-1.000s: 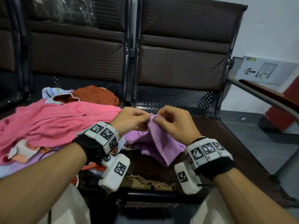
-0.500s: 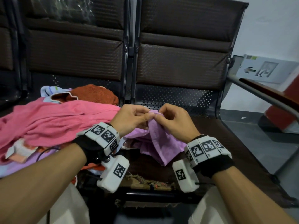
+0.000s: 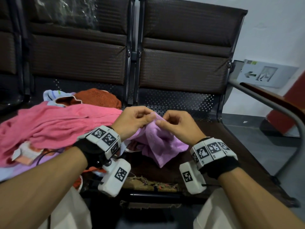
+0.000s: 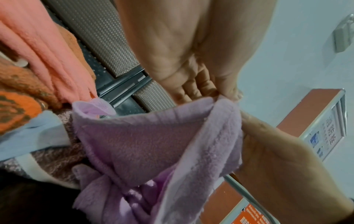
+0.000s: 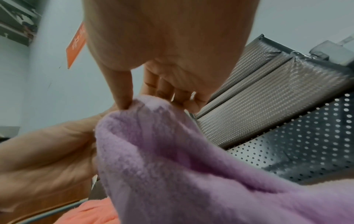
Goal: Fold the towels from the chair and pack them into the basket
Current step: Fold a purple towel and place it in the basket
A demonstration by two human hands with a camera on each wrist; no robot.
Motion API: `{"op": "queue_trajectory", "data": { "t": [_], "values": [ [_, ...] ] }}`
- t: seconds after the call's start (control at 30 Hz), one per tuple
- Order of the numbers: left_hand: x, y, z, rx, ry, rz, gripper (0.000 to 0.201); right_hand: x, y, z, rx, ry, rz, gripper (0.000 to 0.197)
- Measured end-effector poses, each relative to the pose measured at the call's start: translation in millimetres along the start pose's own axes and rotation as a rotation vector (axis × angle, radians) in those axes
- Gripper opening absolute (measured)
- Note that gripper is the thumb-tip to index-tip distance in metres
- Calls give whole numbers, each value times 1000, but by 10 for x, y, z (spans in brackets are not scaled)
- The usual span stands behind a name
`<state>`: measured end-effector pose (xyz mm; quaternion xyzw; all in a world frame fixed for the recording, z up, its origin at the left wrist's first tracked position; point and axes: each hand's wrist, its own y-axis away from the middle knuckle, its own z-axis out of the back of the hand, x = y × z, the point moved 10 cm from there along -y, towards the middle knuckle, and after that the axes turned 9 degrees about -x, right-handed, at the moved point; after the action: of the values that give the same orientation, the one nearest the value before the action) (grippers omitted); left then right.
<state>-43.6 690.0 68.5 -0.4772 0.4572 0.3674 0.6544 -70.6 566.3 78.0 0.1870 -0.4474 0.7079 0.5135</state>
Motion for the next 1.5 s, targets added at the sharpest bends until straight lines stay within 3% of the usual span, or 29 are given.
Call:
{"op": "queue_trajectory", "data": {
  "t": [0.17, 0.3, 0.4, 0.47, 0.53, 0.63, 0.7, 0.8, 0.9, 1.03, 1.13, 1.23, 1.37, 1.5],
  "values": [
    [-16, -30, 485, -218, 111, 15, 9, -114, 102, -149, 225, 433, 74, 53],
    [-81, -5, 1066, -472, 195, -8, 16, -434, 215, -163, 417, 702, -49, 50],
    [9, 61, 1510, -664, 141, 21, 17, -586, 266, 37, 390, 798, -187, 38],
    [118, 76, 1655, -703, 81, 56, 14, -621, 292, 206, 306, 740, -294, 39],
    [172, 59, 1681, -696, 18, 52, 16, -613, 304, 328, 238, 719, -333, 54],
    [210, 20, 1647, -691, -26, 30, 20, -602, 296, 448, 163, 794, -315, 24],
    [239, -10, 1617, -689, -58, 11, 20, -565, 283, 413, 165, 804, -201, 12],
    [287, -65, 1580, -684, -141, -5, 15, -488, 227, 323, 178, 853, -7, 13],
    [308, -112, 1555, -710, -161, -21, 9, -661, 168, 372, 163, 787, -99, 22],
    [297, -173, 1408, -631, -356, -70, 20, -888, 152, 476, 52, 643, -249, 31],
    [391, -209, 1425, -629, -424, -4, 17, -948, 140, 561, -25, 561, -306, 25],
    [468, -200, 1412, -633, -455, 36, 11, -1080, 192, 634, 49, 581, -363, 14],
    [425, -123, 1200, -488, -573, 5, 9, -1163, 321, 890, 26, 537, -472, 21],
    [291, 25, 977, -345, -668, -46, 19, -911, 391, 1006, -117, 410, -379, 23]
  ]
}}
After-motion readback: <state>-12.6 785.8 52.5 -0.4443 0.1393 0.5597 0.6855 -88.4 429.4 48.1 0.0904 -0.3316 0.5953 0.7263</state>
